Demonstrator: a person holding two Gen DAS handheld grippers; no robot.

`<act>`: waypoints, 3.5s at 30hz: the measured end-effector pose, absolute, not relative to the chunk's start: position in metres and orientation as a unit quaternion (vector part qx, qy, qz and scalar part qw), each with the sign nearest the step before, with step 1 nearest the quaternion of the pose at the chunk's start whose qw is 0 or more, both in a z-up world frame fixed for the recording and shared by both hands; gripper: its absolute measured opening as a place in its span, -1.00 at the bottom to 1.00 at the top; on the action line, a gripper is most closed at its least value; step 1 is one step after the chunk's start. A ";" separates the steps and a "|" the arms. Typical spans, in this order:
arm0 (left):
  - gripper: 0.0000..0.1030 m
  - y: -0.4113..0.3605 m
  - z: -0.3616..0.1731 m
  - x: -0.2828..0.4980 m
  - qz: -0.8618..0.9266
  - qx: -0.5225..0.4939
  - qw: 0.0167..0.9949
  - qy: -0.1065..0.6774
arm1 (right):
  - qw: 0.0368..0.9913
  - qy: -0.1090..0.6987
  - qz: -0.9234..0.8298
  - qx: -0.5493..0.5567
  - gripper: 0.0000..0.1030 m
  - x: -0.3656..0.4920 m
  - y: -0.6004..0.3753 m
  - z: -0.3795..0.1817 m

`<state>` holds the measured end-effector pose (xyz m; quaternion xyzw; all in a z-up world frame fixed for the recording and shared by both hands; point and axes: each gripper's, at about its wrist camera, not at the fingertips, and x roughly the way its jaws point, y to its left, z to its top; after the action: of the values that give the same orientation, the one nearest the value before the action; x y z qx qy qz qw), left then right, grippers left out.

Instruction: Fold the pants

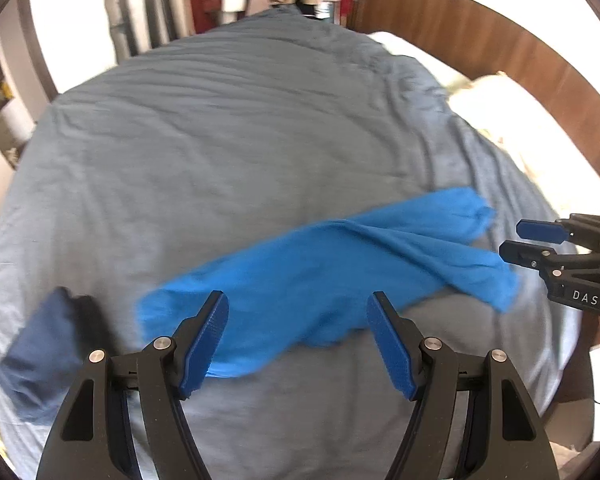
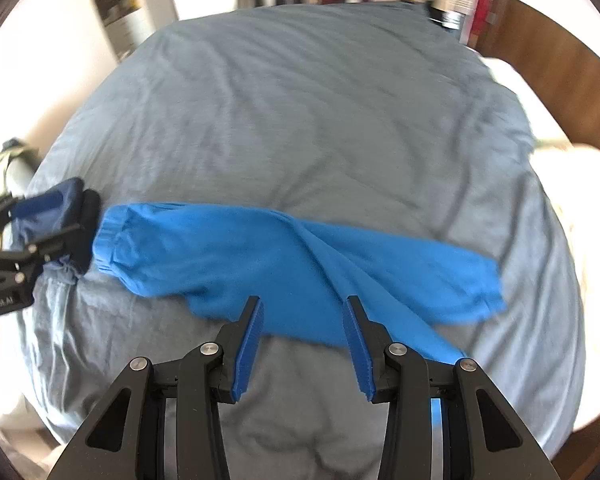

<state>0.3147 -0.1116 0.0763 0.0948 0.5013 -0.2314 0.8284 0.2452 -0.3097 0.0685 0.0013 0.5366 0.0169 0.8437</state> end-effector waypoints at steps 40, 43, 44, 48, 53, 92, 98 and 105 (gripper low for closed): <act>0.07 -0.405 -0.131 0.241 -0.317 -0.007 0.637 0.702 | 0.797 0.562 -0.062 0.213 -0.37 0.141 -0.564 -0.096; 0.06 -0.409 -0.138 0.246 -0.314 -0.011 0.637 0.704 | 0.793 0.564 -0.055 0.224 -0.45 0.145 -0.568 -0.102; 0.05 -0.409 -0.139 0.247 -0.312 -0.011 0.637 0.705 | 0.793 0.564 -0.053 0.227 -0.45 0.145 -0.569 -0.103; -0.20 -0.409 -0.145 0.250 -0.310 -0.016 0.635 0.707 | 0.785 0.571 -0.040 0.235 -0.49 0.152 -0.568 -0.115; -0.57 -0.410 -0.136 0.251 -0.325 -0.011 0.635 0.701 | 0.772 0.579 -0.037 0.261 -0.49 0.155 -0.572 -0.129; -0.71 -0.537 -0.099 0.400 -0.408 0.126 0.689 0.585 | 0.825 0.497 -0.091 0.253 -0.92 0.232 -0.627 -0.085; -0.69 -0.544 -0.117 0.418 -0.402 0.122 0.681 0.600 | 0.820 0.502 -0.093 0.258 -0.91 0.241 -0.628 -0.094; -0.58 -0.563 -0.131 0.430 -0.410 0.143 0.658 0.615 | 0.811 0.506 -0.096 0.276 -0.90 0.254 -0.630 -0.103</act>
<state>0.4303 -0.5628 -0.1305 0.1427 0.6154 -0.4104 0.6576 0.2545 -0.6298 -0.1033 0.2760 0.5063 -0.0956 0.8114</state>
